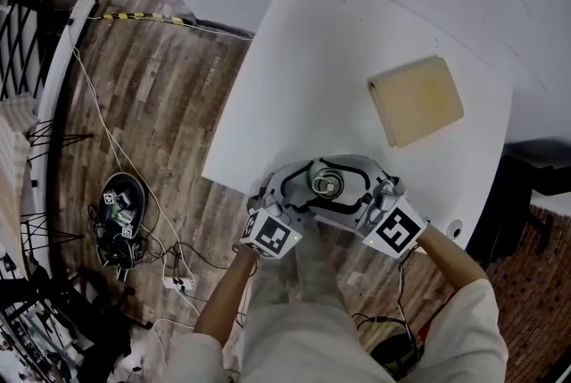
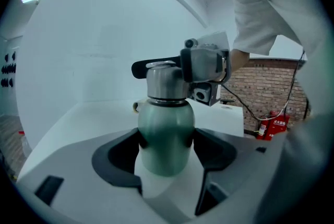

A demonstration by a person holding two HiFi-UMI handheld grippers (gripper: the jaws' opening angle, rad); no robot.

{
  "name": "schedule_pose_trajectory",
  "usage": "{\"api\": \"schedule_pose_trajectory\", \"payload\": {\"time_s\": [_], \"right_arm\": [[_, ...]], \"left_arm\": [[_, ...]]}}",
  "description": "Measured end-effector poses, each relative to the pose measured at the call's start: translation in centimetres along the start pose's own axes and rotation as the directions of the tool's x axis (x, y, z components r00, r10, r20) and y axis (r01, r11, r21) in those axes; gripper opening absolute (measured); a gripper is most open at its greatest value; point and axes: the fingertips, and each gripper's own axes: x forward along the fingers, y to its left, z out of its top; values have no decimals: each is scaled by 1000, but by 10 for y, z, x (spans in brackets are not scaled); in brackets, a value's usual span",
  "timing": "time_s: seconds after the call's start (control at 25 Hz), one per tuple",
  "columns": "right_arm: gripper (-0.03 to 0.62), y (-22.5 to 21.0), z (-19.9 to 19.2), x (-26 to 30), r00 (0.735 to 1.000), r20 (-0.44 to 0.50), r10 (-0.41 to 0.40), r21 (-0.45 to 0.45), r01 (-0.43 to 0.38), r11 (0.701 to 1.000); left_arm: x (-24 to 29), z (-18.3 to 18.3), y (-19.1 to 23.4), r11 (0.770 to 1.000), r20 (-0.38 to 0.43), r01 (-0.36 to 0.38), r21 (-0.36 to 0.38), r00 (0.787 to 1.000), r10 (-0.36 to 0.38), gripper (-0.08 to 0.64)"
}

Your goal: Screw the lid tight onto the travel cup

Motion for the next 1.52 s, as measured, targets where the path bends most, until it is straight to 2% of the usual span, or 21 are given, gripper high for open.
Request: {"api": "schedule_pose_trajectory", "payload": {"time_s": [0.12, 0.32, 0.44, 0.56, 0.72, 0.88, 1.16, 1.32, 1.4, 1.52], "right_arm": [[307, 0, 4, 2, 998, 5, 70, -44, -69, 997], [286, 6, -3, 4, 985, -46, 167, -53, -169, 984], [261, 9, -5, 4, 983, -44, 180, -57, -182, 982], [259, 8, -4, 4, 988, -24, 151, -49, -152, 987], [259, 2, -2, 4, 998, 18, 57, -33, -57, 998], [259, -1, -10, 3, 998, -18, -54, 25, 54, 998], [258, -8, -11, -1, 963, 3, -270, 101, 268, 958], [258, -12, -7, -2, 917, 35, -398, 183, 386, 904], [258, -17, -1, -4, 877, 71, -475, 218, 451, 865], [258, -25, 5, -6, 804, 82, -589, 253, 555, 793]], "left_arm": [[0, -1, 1, 1000, 0, 0, 1, 1000, 0, 326], [0, -2, 1, 1000, -1, -1, 1, 1000, 1, 325], [0, -3, 0, 1000, 0, -4, 6, 1000, 4, 325], [0, -4, 0, 1000, -2, -4, 6, 1000, 4, 325], [1, -4, 1, 1000, -2, -6, 6, 1000, 6, 325], [2, -5, 1, 1000, -3, -5, 6, 1000, 5, 325], [1, -1, 0, 1000, -2, -5, 1, 1000, 5, 325], [-1, 0, 0, 1000, -1, -4, 3, 1000, 4, 325], [-1, 0, 0, 1000, -1, -5, 2, 1000, 5, 325], [-1, -1, 0, 1000, -1, -5, 2, 1000, 5, 325]]}}
